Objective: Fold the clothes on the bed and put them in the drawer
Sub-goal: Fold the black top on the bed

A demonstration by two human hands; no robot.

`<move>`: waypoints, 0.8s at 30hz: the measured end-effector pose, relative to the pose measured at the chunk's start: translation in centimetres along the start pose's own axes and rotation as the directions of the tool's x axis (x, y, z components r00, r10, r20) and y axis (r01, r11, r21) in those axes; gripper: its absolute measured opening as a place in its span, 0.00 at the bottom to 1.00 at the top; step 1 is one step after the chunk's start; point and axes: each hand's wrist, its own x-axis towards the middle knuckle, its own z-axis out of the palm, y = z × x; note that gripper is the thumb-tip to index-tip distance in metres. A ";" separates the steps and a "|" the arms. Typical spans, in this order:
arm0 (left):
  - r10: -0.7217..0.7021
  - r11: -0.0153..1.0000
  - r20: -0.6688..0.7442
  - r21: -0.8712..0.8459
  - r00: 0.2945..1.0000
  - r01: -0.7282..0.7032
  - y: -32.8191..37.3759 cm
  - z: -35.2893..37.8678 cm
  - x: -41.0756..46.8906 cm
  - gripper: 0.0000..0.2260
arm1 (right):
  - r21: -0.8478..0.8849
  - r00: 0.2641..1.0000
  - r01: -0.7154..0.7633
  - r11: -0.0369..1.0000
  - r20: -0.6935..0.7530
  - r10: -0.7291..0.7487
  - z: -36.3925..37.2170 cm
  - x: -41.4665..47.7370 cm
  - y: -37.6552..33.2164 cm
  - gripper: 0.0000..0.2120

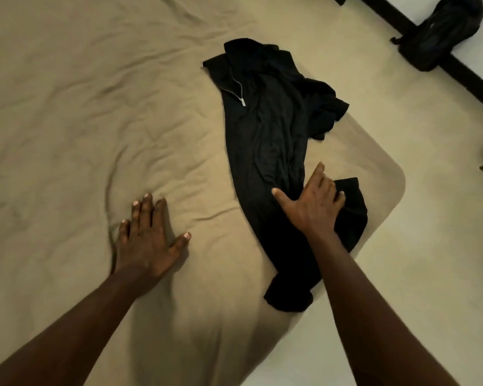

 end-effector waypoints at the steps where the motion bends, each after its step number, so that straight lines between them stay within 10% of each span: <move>1: 0.004 1.000 0.021 0.015 1.000 -0.004 -0.2 0.2 0.0 0.44 | -0.004 0.994 -0.045 0.999 0.104 0.045 0.1 1.5 0.0 0.49; 5: 0.020 0.999 0.075 0.030 0.997 -0.023 -0.7 0.8 0.3 0.46 | 0.391 0.962 -0.138 0.910 0.270 0.030 -1.4 2.8 -1.9 0.24; 9: -0.002 0.998 0.040 -0.062 0.999 0.005 0.1 -0.7 -0.1 0.46 | 0.587 0.959 0.124 0.800 0.137 -0.249 -3.9 -4.2 -5.4 0.22; 12: -0.180 0.865 -0.046 -0.483 0.983 0.136 1.4 -3.4 0.4 0.38 | 0.516 0.768 0.352 0.781 0.318 -0.556 -4.3 -11.9 -7.5 0.25; 15: -0.117 0.386 0.171 -0.900 0.978 0.203 3.0 -4.8 1.1 0.33 | 0.357 0.512 0.572 0.739 0.549 -0.661 -1.5 -18.0 -8.8 0.24; 17: -0.009 0.574 0.148 -0.809 0.989 0.126 3.4 -4.3 0.3 0.29 | 0.383 0.471 0.548 0.743 0.593 -0.653 0.7 -20.2 -8.9 0.19; 19: 0.011 0.745 0.105 -0.665 0.994 0.061 3.5 -4.0 -0.3 0.16 | 0.547 0.647 0.286 0.787 0.495 -0.580 1.9 -21.2 -8.7 0.15; 21: 0.008 0.633 0.068 -0.773 0.998 0.048 2.3 -4.9 -0.7 0.07 | 0.688 0.943 0.139 0.712 0.128 -0.308 2.3 -19.8 -8.4 0.11; 24: 0.041 0.482 0.079 -0.875 0.996 0.050 -0.5 -8.4 -2.3 0.11 | 0.550 0.986 0.093 0.830 -0.169 0.001 1.2 -13.8 -9.6 0.37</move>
